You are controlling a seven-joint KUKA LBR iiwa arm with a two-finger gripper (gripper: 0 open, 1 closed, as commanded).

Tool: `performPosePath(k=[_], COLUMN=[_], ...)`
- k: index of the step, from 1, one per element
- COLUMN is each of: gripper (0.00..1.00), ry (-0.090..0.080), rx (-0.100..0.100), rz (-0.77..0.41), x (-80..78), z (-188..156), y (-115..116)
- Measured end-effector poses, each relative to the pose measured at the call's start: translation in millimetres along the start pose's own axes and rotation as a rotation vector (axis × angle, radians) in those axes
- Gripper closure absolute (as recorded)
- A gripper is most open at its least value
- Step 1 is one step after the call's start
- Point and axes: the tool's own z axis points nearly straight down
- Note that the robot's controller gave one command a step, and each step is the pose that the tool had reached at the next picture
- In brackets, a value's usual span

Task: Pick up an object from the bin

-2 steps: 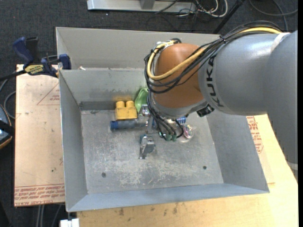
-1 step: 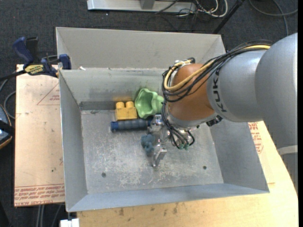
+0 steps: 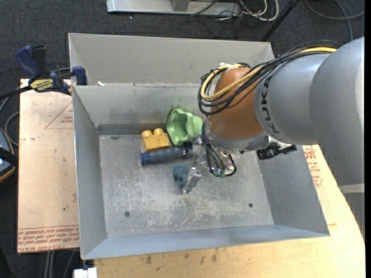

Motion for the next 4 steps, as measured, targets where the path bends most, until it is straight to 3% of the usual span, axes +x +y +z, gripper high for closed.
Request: performPosePath(k=[1,2,3,4], gripper=[0.00,0.00,0.00,1.00], ry=[0.000,0.002,0.003,-0.004], rx=[0.000,-0.004,0.000,-0.006], rz=[0.161,0.281,0.277,0.278], x=[4.3,0.0,-0.1,-2.3], z=[1,25,23,20], y=[7,3,5,6])
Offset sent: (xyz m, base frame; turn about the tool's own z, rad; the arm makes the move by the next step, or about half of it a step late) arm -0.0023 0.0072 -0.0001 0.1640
